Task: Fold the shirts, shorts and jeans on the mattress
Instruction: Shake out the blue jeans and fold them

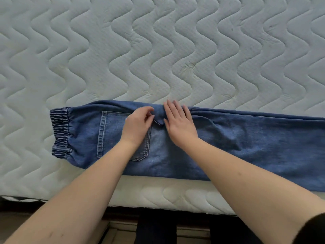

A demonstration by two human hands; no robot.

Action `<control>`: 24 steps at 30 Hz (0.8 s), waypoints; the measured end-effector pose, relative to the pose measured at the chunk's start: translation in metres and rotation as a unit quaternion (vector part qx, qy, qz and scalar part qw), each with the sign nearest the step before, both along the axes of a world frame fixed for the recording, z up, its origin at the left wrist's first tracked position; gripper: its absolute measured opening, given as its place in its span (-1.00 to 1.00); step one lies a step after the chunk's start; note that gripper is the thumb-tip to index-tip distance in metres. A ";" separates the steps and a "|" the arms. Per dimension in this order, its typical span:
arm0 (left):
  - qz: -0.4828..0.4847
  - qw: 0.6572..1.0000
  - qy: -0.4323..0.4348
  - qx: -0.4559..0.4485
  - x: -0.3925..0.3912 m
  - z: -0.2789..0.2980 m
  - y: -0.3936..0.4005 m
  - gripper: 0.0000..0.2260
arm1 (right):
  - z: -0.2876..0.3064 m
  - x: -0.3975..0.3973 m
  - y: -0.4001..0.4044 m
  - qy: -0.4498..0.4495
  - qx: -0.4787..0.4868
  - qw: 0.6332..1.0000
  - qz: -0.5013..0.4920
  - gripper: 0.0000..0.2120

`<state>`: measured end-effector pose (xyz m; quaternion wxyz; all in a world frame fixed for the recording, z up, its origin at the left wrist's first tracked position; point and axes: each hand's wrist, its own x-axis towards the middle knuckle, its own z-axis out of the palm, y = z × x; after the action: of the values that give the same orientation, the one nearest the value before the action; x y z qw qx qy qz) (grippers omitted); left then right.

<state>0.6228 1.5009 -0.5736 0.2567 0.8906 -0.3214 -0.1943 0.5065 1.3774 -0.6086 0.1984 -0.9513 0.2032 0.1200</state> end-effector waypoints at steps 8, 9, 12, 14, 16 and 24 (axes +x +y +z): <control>-0.242 0.953 -0.064 0.171 0.048 -0.011 0.005 -0.33 | -0.004 -0.024 -0.009 -0.049 -0.059 0.994 0.079 -0.34; -0.267 0.944 -0.069 0.183 0.049 -0.013 0.010 -0.34 | -0.002 -0.019 -0.006 -0.065 -0.059 0.993 0.077 -0.36; -0.269 0.943 -0.120 0.151 0.044 -0.017 0.019 -0.51 | 0.002 -0.005 0.002 -0.088 -0.053 0.992 0.071 -0.46; -0.259 0.943 -0.177 0.112 0.040 -0.017 0.020 -0.59 | 0.004 -0.001 0.005 -0.096 -0.044 0.992 0.063 -0.50; -0.252 0.938 -0.227 0.066 0.039 -0.016 0.020 -0.65 | 0.007 -0.003 0.004 -0.118 -0.050 0.990 0.053 -0.52; -0.287 0.931 -0.203 0.096 0.025 -0.016 0.042 -0.56 | 0.003 -0.029 0.011 -0.086 -0.032 0.993 0.076 -0.51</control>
<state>0.6473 1.5431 -0.5897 0.0323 0.8012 -0.5882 -0.1048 0.4778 1.3888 -0.6055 0.1749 -0.9766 0.1165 0.0460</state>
